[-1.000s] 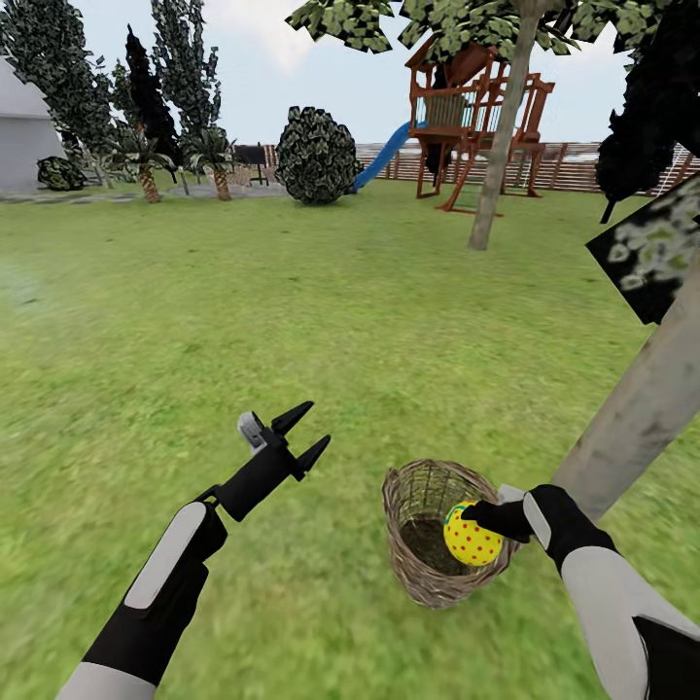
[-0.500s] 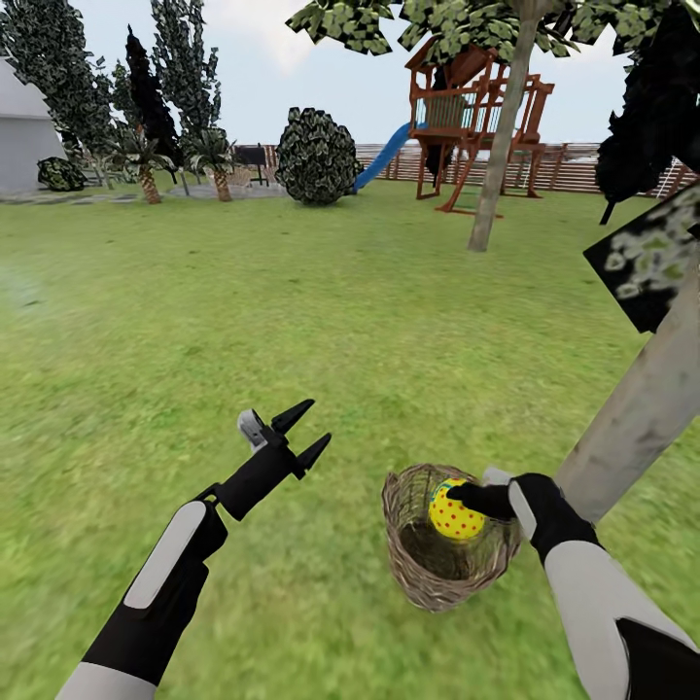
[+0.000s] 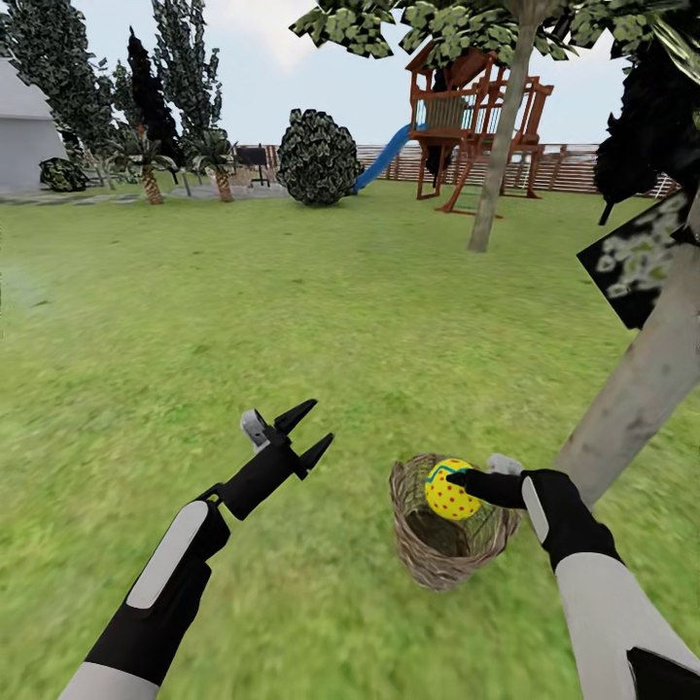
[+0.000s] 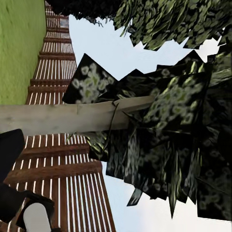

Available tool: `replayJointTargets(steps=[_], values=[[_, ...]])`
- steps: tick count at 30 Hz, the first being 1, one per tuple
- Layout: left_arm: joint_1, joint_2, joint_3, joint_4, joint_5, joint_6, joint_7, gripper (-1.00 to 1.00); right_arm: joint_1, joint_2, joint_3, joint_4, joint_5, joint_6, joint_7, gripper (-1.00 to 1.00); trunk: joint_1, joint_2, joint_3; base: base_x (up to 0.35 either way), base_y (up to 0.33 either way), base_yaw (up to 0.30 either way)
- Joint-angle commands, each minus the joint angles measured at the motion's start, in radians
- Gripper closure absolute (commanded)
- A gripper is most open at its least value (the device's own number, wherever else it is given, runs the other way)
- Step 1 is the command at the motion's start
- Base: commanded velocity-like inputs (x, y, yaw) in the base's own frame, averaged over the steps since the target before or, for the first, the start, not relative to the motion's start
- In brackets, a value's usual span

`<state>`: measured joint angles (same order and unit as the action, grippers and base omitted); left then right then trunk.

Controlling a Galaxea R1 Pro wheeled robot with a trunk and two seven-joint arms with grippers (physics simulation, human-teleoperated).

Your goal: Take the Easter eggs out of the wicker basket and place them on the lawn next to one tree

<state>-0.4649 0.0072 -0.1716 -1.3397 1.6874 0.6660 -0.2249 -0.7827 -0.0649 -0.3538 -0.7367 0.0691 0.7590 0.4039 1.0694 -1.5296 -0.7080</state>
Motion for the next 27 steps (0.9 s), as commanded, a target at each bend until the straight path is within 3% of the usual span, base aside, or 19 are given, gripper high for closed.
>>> replayJointTargets(steps=[1, 4, 7, 9, 15, 21, 25, 27], values=[[0.0, 0.001, -0.001, 0.001, 0.002, 0.001, -0.001, -1.0, 0.0, 0.0, -0.004, -0.011, 0.008, 0.005, 0.016, 1.0, -0.005, 0.007, 0.002, -0.289, 0.145, 0.0], [-0.001, 0.0, -0.001, 0.001, -0.001, 0.001, -0.001, -1.0, 0.011, -0.001, -0.005, -0.047, 0.008, 0.004, 0.089, 1.0, -0.016, 0.028, 0.012, -0.15, 0.071, 0.0], [-0.001, 0.0, -0.001, 0.001, -0.001, 0.001, -0.001, -1.0, 0.049, -0.001, -0.005, -0.125, 0.007, 0.007, 0.208, 1.0, -0.028, 0.049, 0.021, -0.017, 0.008, 0.0], [-0.001, 0.0, 0.0, 0.001, -0.001, 0.001, -0.001, -1.0, 0.073, 0.0, -0.005, -0.172, 0.006, 0.008, 0.236, 1.0, -0.035, 0.063, 0.027, -0.002, 0.001, 0.0], [-0.001, 0.0, -0.002, 0.001, -0.003, -0.001, 0.0, -1.0, 0.082, -0.003, -0.007, -0.199, 0.007, 0.008, 0.243, 1.0, -0.058, 0.105, 0.046, 0.0, 0.0, -0.022], [-0.001, 0.0, -0.002, 0.001, -0.003, 0.0, 0.0, -1.0, 0.097, -0.012, -0.026, -0.197, 0.004, 0.008, 0.243, 1.0, -0.081, 0.147, 0.068, 0.0, 0.0, -0.265], [0.0, 0.006, 0.0, 0.001, 0.0, 0.0, -0.005, -1.0, 0.099, -0.014, -0.027, -0.188, 0.005, 0.006, 0.243, 1.0, -0.081, 0.147, 0.071, 0.0, 0.0, -0.278], [0.0, 0.009, 0.0, 0.001, 0.002, 0.0, -0.005, -1.0, 0.107, -0.028, -0.028, -0.19, 0.003, 0.005, 0.246, 1.0, -0.081, 0.147, 0.073, 0.0, 0.0, -0.276]])
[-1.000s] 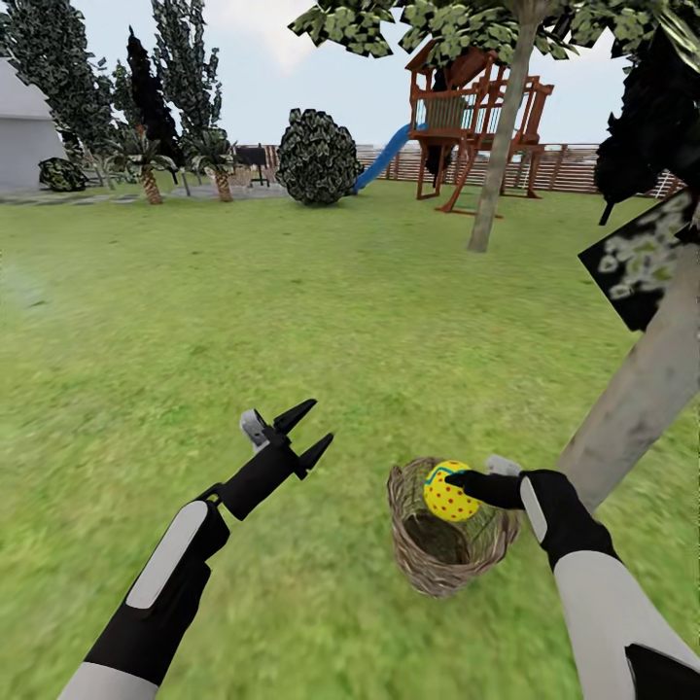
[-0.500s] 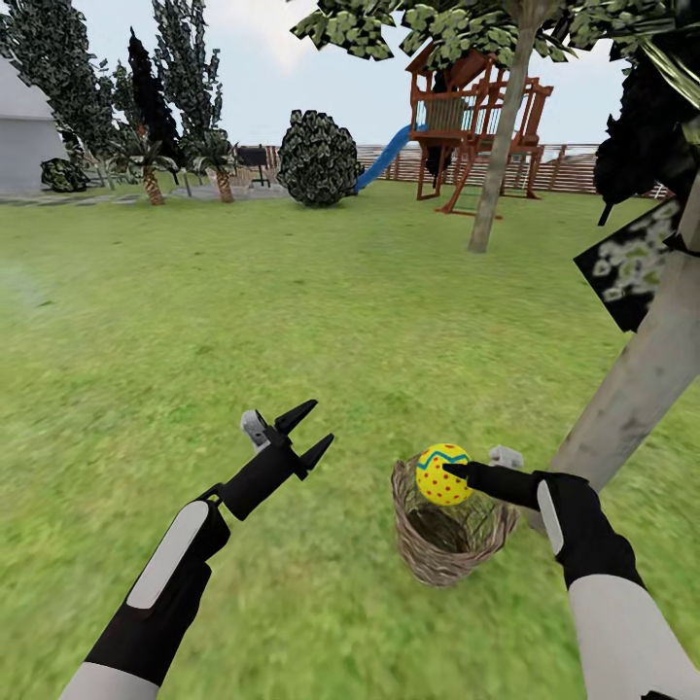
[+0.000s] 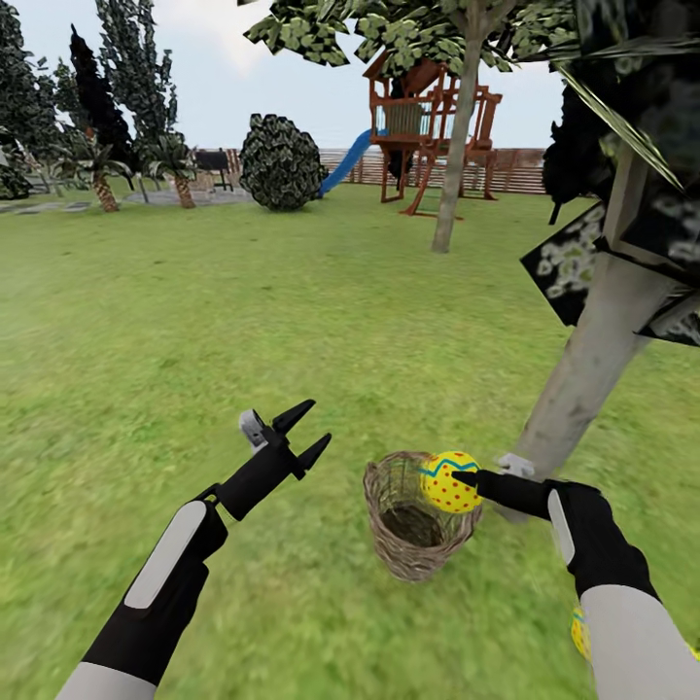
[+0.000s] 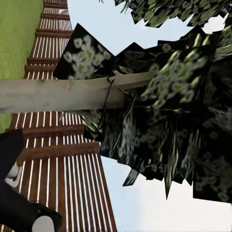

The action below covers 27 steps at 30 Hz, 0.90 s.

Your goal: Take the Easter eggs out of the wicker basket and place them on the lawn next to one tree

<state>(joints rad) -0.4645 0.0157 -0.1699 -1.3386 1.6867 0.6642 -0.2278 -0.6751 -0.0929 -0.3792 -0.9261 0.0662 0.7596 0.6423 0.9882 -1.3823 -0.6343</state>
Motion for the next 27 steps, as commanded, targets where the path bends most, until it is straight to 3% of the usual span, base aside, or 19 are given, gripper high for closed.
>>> replayJointTargets(steps=[1, 7, 11, 14, 18, 20, 21, 24, 25, 27], values=[[-0.001, 0.0, -0.002, 0.002, 0.0, 0.0, 0.001, -1.0, 0.001, -0.003, -0.003, -0.002, 0.005, 0.005, 0.008, 1.0, 0.0, -0.001, 0.0, 0.0, 0.0, -0.273], [-0.001, -0.002, -0.002, 0.004, -0.001, 0.0, 0.002, -1.0, 0.006, -0.01, -0.006, -0.007, 0.007, 0.063, 0.013, 1.0, 0.0, -0.001, 0.005, 0.0, 0.0, -0.265], [-0.001, -0.005, -0.002, 0.011, -0.002, -0.006, 0.002, -1.0, 0.006, -0.053, -0.033, -0.004, 0.007, 0.088, 0.13, 1.0, 0.0, -0.001, 0.009, 0.0, 0.0, -0.261], [-0.001, -0.008, -0.002, 0.016, -0.004, -0.01, 0.003, -1.0, 0.006, -0.093, -0.045, 0.002, 0.005, 0.089, 0.147, 1.0, 0.0, -0.001, 0.012, 0.0, 0.0, -0.26], [-0.001, -0.01, -0.002, 0.015, -0.002, -0.011, 0.002, -1.0, 0.006, -0.116, -0.049, 0.009, 0.01, 0.082, 0.141, 1.0, 0.0, -0.001, 0.015, 0.0, 0.0, -0.26], [-0.001, -0.01, -0.002, 0.015, -0.003, -0.01, 0.002, -1.0, 0.007, -0.132, -0.077, 0.01, 0.012, 0.081, 0.138, 1.0, 0.0, -0.001, 0.017, 0.0, 0.0, -0.26], [-0.002, -0.011, -0.003, 0.015, -0.003, -0.01, 0.002, -1.0, 0.008, -0.135, -0.105, 0.01, 0.015, 0.08, 0.135, 1.0, 0.0, -0.001, 0.018, 0.0, 0.0, -0.26], [-0.001, -0.011, -0.003, 0.016, -0.003, -0.01, 0.002, -1.0, 0.01, -0.137, -0.132, 0.01, 0.019, 0.078, 0.109, 1.0, 0.0, -0.001, 0.021, 0.0, 0.0, -0.26], [-0.001, -0.023, -0.004, 0.016, -0.004, -0.009, 0.003, -1.0, 0.014, -0.137, -0.135, 0.01, 0.02, 0.068, 0.026, 1.0, 0.0, -0.001, 0.022, 0.0, 0.0, -0.254], [-0.001, -0.04, -0.005, 0.018, -0.006, -0.009, 0.004, -1.0, 0.018, -0.136, -0.136, 0.029, 0.02, 0.031, -0.078, 1.0, 0.0, -0.001, 0.024, 0.0, 0.0, -0.251]])
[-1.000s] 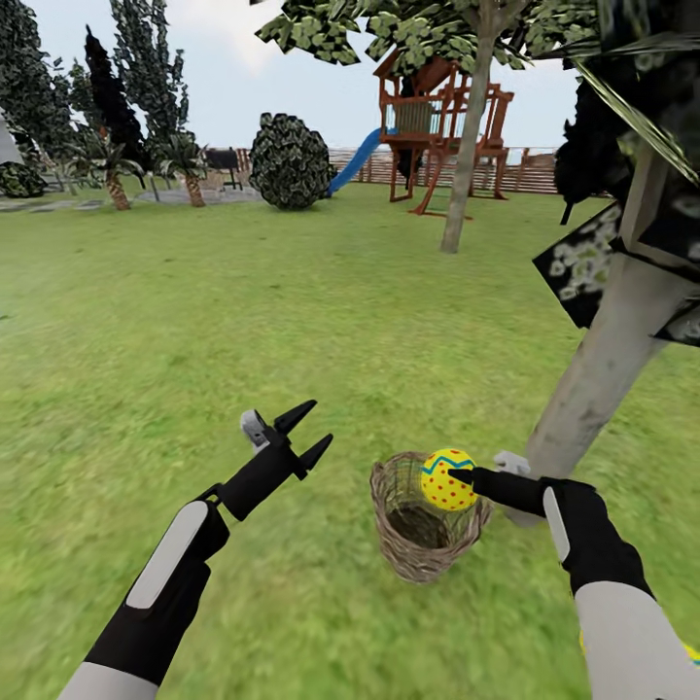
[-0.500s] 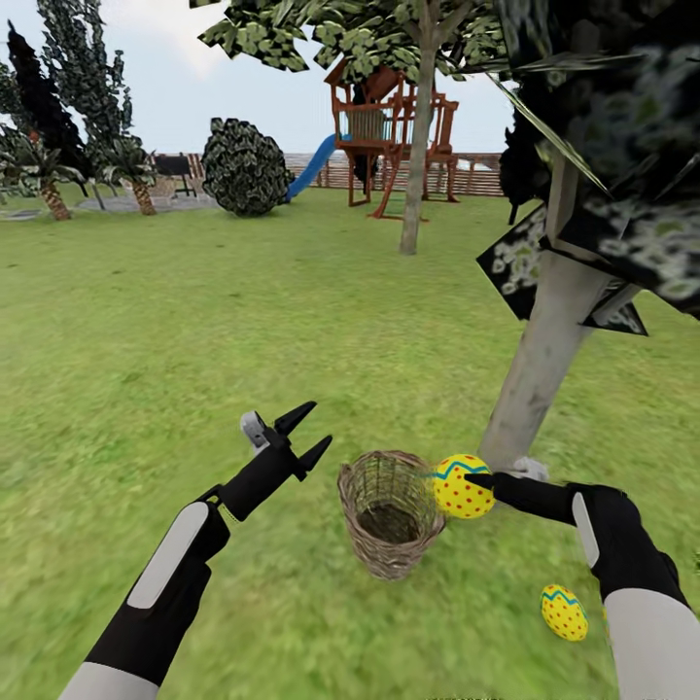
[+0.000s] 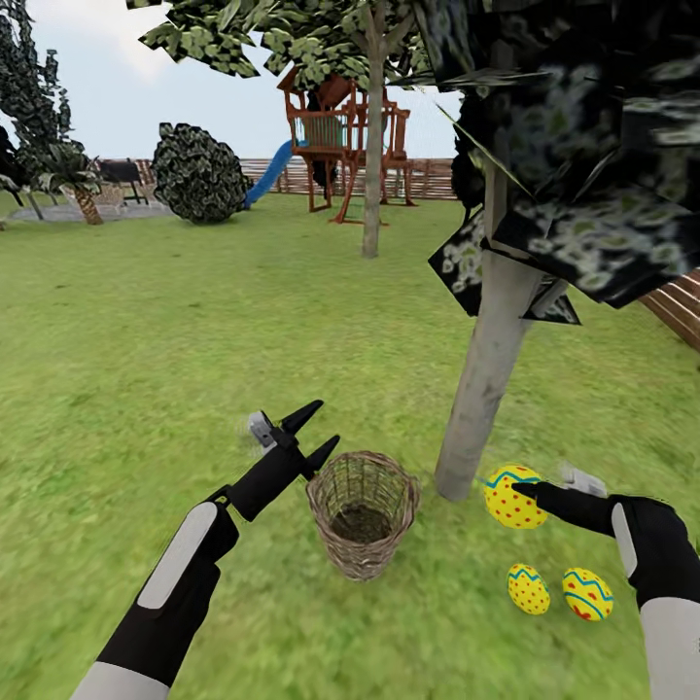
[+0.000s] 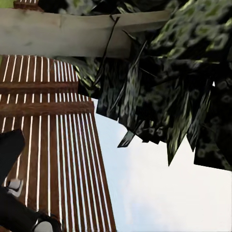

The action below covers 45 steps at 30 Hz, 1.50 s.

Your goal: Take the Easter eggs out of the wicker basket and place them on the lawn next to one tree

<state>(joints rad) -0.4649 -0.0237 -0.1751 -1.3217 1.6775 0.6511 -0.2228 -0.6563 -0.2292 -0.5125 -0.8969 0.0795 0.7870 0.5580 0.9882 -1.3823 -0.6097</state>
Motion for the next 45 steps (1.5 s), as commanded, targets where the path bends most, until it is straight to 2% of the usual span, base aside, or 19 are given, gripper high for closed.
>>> replayJointTargets(steps=[1, 3, 5, 6, 9, 12, 15, 17, 19, 21, 23, 25, 29, 31, 33, 35, 36, 37, 45], values=[[-0.001, -0.006, 0.0, 0.001, 0.003, 0.004, -0.001, -1.0, 0.001, 0.001, -0.003, 0.022, 0.006, -0.043, -0.04, 1.0, 0.0, -0.001, 0.0, 0.0, 0.0, -0.25], [-0.001, -0.012, -0.002, 0.002, 0.002, 0.004, -0.001, -1.0, 0.001, 0.002, -0.003, 0.057, 0.006, -0.105, -0.098, 1.0, 0.0, -0.001, 0.002, 0.0, 0.0, -0.249], [-0.001, -0.014, -0.083, 0.004, 0.0, 0.001, 0.0, -1.0, 0.002, 0.002, -0.003, 0.091, 0.006, -0.157, -0.183, 1.0, 0.0, -0.001, 0.004, 0.0, 0.0, -0.247], [-0.001, -0.015, -0.103, 0.004, -0.001, -0.001, 0.0, -1.0, 0.002, 0.003, -0.003, 0.11, 0.006, -0.203, -0.226, 1.0, 0.0, -0.001, 0.005, 0.0, 0.0, -0.247], [-0.002, -0.017, -0.117, 0.004, -0.002, -0.002, 0.0, -1.0, 0.003, 0.005, -0.003, 0.162, 0.008, -0.35, -0.333, 1.0, 0.0, -0.001, 0.008, 0.0, 0.0, -0.247], [-0.003, -0.043, -0.122, 0.004, -0.011, -0.003, 0.002, -1.0, 0.003, 0.008, -0.001, 0.211, 0.014, -0.442, -0.41, 1.0, 0.0, -0.001, 0.011, 0.0, 0.0, -0.246], [-0.003, -0.051, -0.127, 0.003, -0.082, -0.002, 0.003, -1.0, 0.003, 0.008, 0.0, 0.234, 0.015, -0.498, -0.459, 1.0, 0.0, -0.001, 0.014, 0.0, 0.0, -0.246], [-0.005, -0.056, -0.127, 0.004, -0.102, -0.003, 0.003, -1.0, 0.003, 0.009, 0.001, 0.253, 0.021, -0.509, -0.469, 1.0, 0.0, -0.001, 0.016, 0.0, 0.0, -0.246], [-0.006, -0.057, -0.127, 0.008, -0.106, -0.004, 0.003, -1.0, 0.003, 0.01, 0.003, 0.268, 0.048, -0.531, -0.471, 1.0, 0.0, -0.001, 0.019, 0.0, 0.0, -0.244], [-0.008, -0.057, -0.127, 0.069, -0.108, -0.004, 0.003, -1.0, 0.003, 0.01, 0.003, 0.274, 0.064, -0.57, -0.473, 1.0, 0.0, -0.001, 0.021, 0.0, 0.0, -0.24], [-0.015, -0.06, -0.128, 0.172, -0.111, -0.006, 0.002, -1.0, 0.003, 0.01, 0.003, 0.28, 0.067, -0.593, -0.473, 1.0, 0.0, -0.001, 0.023, 0.002, -0.073, -0.238], [-0.016, -0.06, -0.128, 0.249, -0.111, -0.022, 0.001, -1.0, 0.003, 0.008, 0.003, 0.319, 0.073, -0.618, -0.474, 1.0, 0.0, -0.001, 0.025, 0.03, -0.09, -0.234], [-0.017, -0.056, -0.13, 0.315, -0.111, -0.032, -0.002, -1.0, 0.003, 0.008, 0.003, 0.375, 0.075, -0.719, -0.474, 1.0, 0.0, -0.001, 0.027, 0.006, -0.014, -0.156], [-0.017, -0.053, -0.148, 0.33, -0.121, -0.031, -0.003, -1.0, 0.003, 0.009, 0.003, 0.383, 0.075, -0.735, -0.474, 1.0, 0.0, -0.001, 0.028, 0.001, -0.002, -0.03], [-0.017, -0.05, -0.183, 0.33, -0.145, -0.03, -0.005, -1.0, 0.003, 0.01, 0.003, 0.386, 0.075, -0.741, -0.474, 1.0, 0.0, -0.001, 0.028, 0.0, 0.0, -0.007], [-0.017, -0.053, -0.227, 0.327, -0.204, -0.031, -0.007, -1.0, 0.003, 0.01, 0.003, 0.387, 0.075, -0.745, -0.474, 1.0, 0.0, -0.001, 0.028, 0.0, -0.159, -0.002], [-0.017, -0.052, -0.236, 0.325, -0.232, -0.032, -0.01, -1.0, 0.003, 0.01, 0.003, 0.387, 0.075, -0.746, -0.474, 1.0, 0.0, -0.001, 0.028, 0.0, -0.258, 0.0], [-0.017, -0.05, -0.238, 0.323, -0.242, -0.033, -0.012, -1.0, 0.003, 0.01, 0.003, 0.388, 0.075, -0.747, -0.474, 1.0, 0.0, -0.001, 0.028, 0.0, -0.277, 0.0], [-0.017, -0.047, -0.239, 0.321, -0.252, -0.033, -0.014, -1.0, 0.003, 0.011, 0.004, 0.393, 0.093, -0.753, -0.474, 1.0, 0.0, -0.001, 0.028, 0.0, -0.291, 0.0]])
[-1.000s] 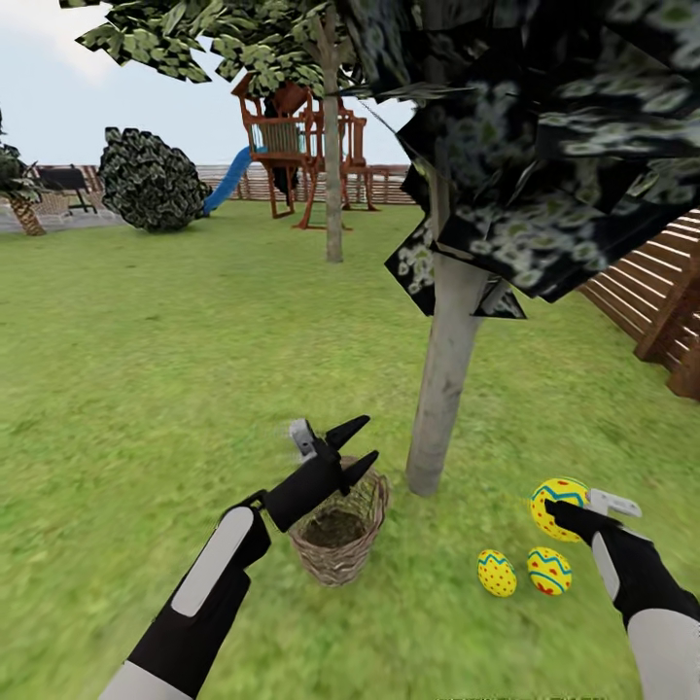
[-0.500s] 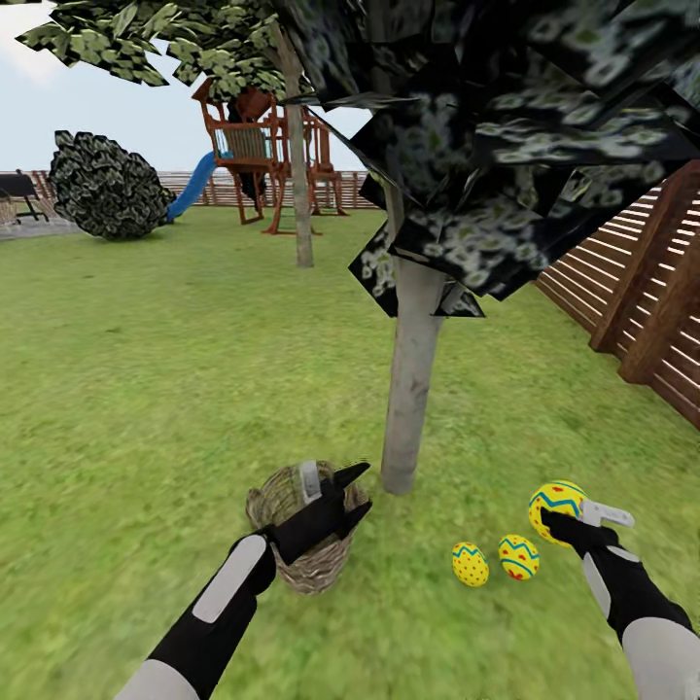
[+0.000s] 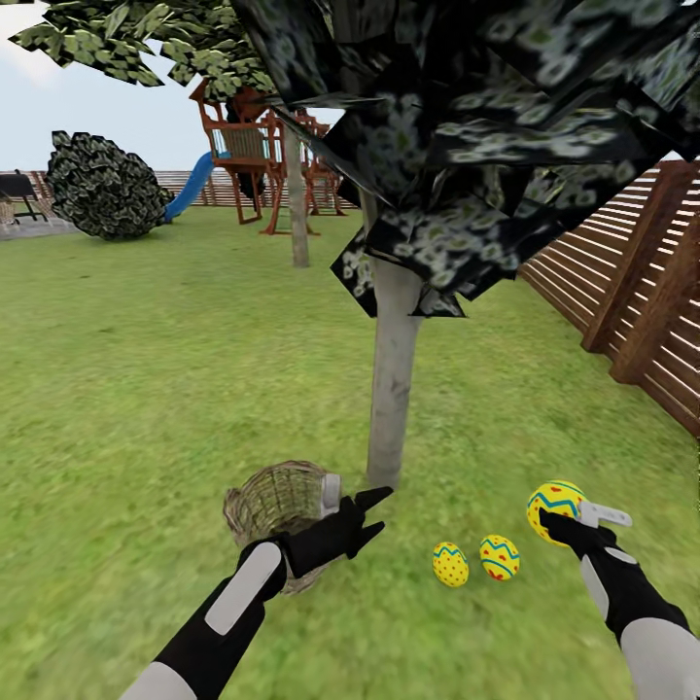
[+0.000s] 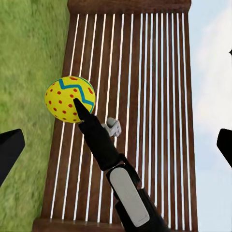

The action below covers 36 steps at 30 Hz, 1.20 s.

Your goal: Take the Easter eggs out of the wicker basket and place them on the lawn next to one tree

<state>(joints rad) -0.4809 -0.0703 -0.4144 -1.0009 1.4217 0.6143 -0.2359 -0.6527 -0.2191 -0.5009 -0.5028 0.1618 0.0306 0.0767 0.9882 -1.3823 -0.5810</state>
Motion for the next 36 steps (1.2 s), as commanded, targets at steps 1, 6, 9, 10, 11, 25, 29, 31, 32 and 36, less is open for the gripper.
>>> replayJointTargets(steps=[1, 6, 9, 10, 11, 25, 29, 31, 32, 36], values=[[-0.001, 0.0, 0.0, 0.001, 0.003, 0.004, -0.001, -1.0, -0.001, 0.001, -0.008, 0.006, 0.015, 0.003, 0.008, 1.0, 0.0, -0.001, -0.001, 0.0, -0.294, 0.0], [-0.001, -0.001, 0.0, 0.002, 0.002, 0.003, -0.001, -1.0, -0.001, 0.001, -0.007, 0.019, 0.019, 0.002, 0.008, 1.0, 0.0, -0.001, -0.001, 0.0, -0.294, 0.011], [-0.001, -0.002, 0.0, 0.006, 0.002, 0.002, 0.0, -1.0, -0.001, 0.002, -0.007, 0.027, 0.019, -0.028, 0.007, 1.0, 0.0, -0.001, -0.001, 0.0, -0.293, 0.223], [-0.001, -0.002, 0.0, 0.007, 0.002, 0.001, 0.0, -1.0, -0.001, 0.001, -0.007, 0.038, 0.019, -0.046, 0.007, 1.0, 0.0, -0.001, -0.001, 0.0, -0.293, 0.279], [-0.001, -0.002, 0.0, 0.007, 0.002, 0.0, 0.0, -1.0, -0.001, 0.001, -0.007, 0.05, 0.019, -0.06, 0.006, 1.0, 0.0, -0.001, -0.001, 0.0, -0.293, 0.286], [-0.001, -0.003, 0.0, 0.012, 0.002, -0.007, 0.0, -1.0, -0.001, 0.001, -0.007, 0.069, 0.019, -0.076, 0.006, 1.0, 0.0, -0.001, -0.001, 0.0, -0.293, 0.292], [-0.001, -0.003, -0.001, 0.014, 0.001, -0.024, 0.0, -1.0, -0.001, 0.001, -0.007, 0.078, 0.019, -0.079, -0.039, 1.0, 0.0, -0.001, -0.001, 0.0, -0.293, 0.11], [-0.001, -0.003, -0.001, 0.022, 0.001, -0.027, 0.001, -1.0, -0.001, -0.001, -0.008, 0.081, 0.017, -0.099, -0.094, 1.0, 0.0, -0.001, -0.001, 0.0, -0.296, 0.011], [-0.001, -0.004, -0.001, 0.038, 0.0, -0.028, 0.001, -1.0, -0.001, -0.002, -0.008, 0.083, 0.015, -0.105, -0.11, 1.0, 0.0, -0.001, -0.001, 0.0, -0.301, 0.003], [-0.001, -0.01, -0.004, 0.137, -0.031, -0.047, 0.003, -1.0, -0.001, -0.008, -0.007, 0.165, 0.014, -0.111, -0.155, 1.0, 0.0, -0.001, -0.001, 0.014, -0.308, 0.001]])
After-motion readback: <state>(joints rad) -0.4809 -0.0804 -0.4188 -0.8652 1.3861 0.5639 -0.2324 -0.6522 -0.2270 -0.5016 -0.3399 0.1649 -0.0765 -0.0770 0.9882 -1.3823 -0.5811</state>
